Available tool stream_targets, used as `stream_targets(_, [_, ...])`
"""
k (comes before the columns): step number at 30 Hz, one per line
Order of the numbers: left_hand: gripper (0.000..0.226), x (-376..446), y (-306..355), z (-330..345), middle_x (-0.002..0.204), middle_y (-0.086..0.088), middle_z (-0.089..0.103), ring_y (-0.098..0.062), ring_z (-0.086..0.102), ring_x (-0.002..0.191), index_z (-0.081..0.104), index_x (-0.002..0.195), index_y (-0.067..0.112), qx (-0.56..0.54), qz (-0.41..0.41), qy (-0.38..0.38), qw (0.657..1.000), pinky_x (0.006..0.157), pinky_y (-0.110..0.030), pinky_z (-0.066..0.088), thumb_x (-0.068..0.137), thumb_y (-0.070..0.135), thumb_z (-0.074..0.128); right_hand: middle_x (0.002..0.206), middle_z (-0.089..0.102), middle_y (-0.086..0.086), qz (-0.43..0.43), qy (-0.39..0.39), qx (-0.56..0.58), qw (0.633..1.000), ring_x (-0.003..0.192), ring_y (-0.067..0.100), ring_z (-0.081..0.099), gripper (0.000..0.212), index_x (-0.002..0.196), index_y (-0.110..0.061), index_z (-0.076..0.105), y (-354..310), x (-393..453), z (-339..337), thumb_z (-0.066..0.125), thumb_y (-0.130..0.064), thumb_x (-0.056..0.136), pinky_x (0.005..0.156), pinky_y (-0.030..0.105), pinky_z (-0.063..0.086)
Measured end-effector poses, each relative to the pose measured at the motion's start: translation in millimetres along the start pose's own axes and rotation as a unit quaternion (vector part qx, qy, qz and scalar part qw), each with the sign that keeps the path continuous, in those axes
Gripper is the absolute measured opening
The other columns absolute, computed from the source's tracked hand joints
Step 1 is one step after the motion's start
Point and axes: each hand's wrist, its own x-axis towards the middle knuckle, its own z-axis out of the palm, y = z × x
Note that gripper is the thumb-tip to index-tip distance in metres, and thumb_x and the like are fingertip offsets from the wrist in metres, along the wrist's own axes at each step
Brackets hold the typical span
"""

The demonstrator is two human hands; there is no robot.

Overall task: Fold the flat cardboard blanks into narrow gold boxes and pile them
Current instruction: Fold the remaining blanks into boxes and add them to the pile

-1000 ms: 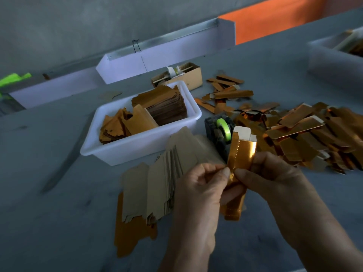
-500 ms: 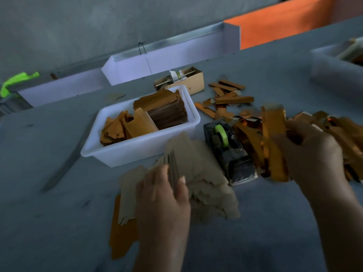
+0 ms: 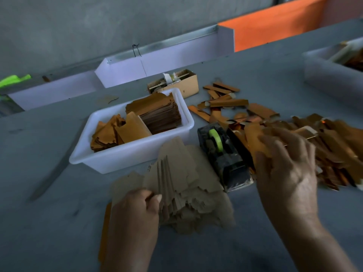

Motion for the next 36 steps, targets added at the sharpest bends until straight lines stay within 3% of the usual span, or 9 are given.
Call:
stream_targets(4, [0.011,0,3,1,0.094,-0.003,0.071,-0.024,0.063,0.093,0.074,0.087,0.014,-0.020,-0.011,0.028,0.999,0.072,-0.021,0.034,0.084,0.023,0.070,0.118,0.059,0.020,0.020,-0.037,0.039,0.998,0.110,0.042,0.049,0.017,0.098,-0.002,0.071,-11,-8,-5,0.067,-0.002,0.082,0.078,0.035,0.038])
stream_targets(7, [0.011,-1,1,-2,0.077,0.011,0.068,-0.016,0.064,0.086,0.074,0.087,0.019,-0.055,-0.022,0.033,0.998,0.061,-0.017,0.036,0.081,0.028,0.072,0.115,0.061,0.019,0.029,-0.049,0.051,0.997,0.107,0.043,0.052,0.018,0.099,-0.001,0.070,-12,-10,-9,0.066,-0.003,0.082,0.077,0.035,0.038])
stream_targets(14, [0.015,-1,13,2,0.094,0.005,0.060,-0.002,0.036,0.071,0.069,0.091,0.015,0.080,0.008,0.062,0.995,0.057,-0.017,0.027,0.089,0.020,0.055,0.112,0.064,0.016,0.027,-0.074,0.055,0.995,0.107,0.040,0.053,0.015,0.097,0.000,0.070,-17,-12,-9,0.064,-0.003,0.083,0.078,0.033,0.039])
stream_targets(19, [0.016,0,11,-5,0.075,0.009,0.049,-0.008,0.039,0.064,0.069,0.085,0.018,0.105,0.011,0.051,0.993,0.053,-0.018,0.030,0.091,0.022,0.055,0.109,0.065,0.015,0.021,-0.067,0.082,0.994,0.105,0.037,0.055,0.013,0.094,0.000,0.071,-22,-19,-10,0.066,0.000,0.082,0.078,0.034,0.042])
stream_targets(23, [0.021,3,5,-9,0.059,0.001,0.063,-0.016,0.060,0.062,0.066,0.063,0.017,-0.046,-0.033,-0.004,0.998,0.060,-0.032,0.050,0.081,0.025,0.073,0.106,0.066,0.013,0.010,-0.066,0.089,0.994,0.100,0.035,0.057,0.013,0.092,-0.001,0.071,-29,-24,-16,0.067,0.001,0.080,0.075,0.031,0.041])
stream_targets(26, [0.024,5,4,-9,0.046,0.001,0.060,-0.005,0.054,0.042,0.066,0.057,0.015,-0.195,-0.083,-0.038,0.977,0.041,-0.020,0.045,0.077,0.019,0.078,0.103,0.067,0.005,0.018,-0.091,0.141,0.986,0.094,0.021,0.061,0.012,0.091,-0.007,0.072,-36,-27,-21,0.064,-0.005,0.082,0.070,0.022,0.043])
stream_targets(29, [0.019,5,3,-5,0.044,0.003,0.057,-0.004,0.047,0.038,0.066,0.060,0.022,-0.219,-0.076,-0.053,0.971,0.041,-0.021,0.039,0.076,0.024,0.077,0.092,0.067,-0.013,0.080,-0.161,0.259,0.949,0.083,-0.002,0.061,0.013,0.089,-0.022,0.071,-44,-33,-25,0.060,-0.014,0.085,0.067,0.005,0.046])
stream_targets(33, [0.022,-1,12,-4,0.052,0.001,0.060,-0.013,0.054,0.053,0.064,0.060,0.020,-0.186,-0.018,-0.029,0.982,0.056,-0.034,0.048,0.076,0.028,0.077,0.079,0.073,-0.006,0.227,-0.300,0.416,0.828,0.076,0.005,0.069,0.012,0.089,-0.023,0.070,-60,-38,-23,0.058,-0.020,0.085,0.067,0.025,0.057])
stream_targets(36, [0.023,-13,26,-5,0.063,0.004,0.060,-0.006,0.055,0.060,0.059,0.061,0.022,-0.119,0.061,0.028,0.991,0.053,-0.023,0.042,0.076,0.030,0.075,0.081,0.074,-0.001,0.264,-0.338,0.446,0.786,0.079,0.013,0.071,0.019,0.091,-0.021,0.069,-68,-38,-14,0.061,-0.032,0.077,0.075,0.036,0.058])
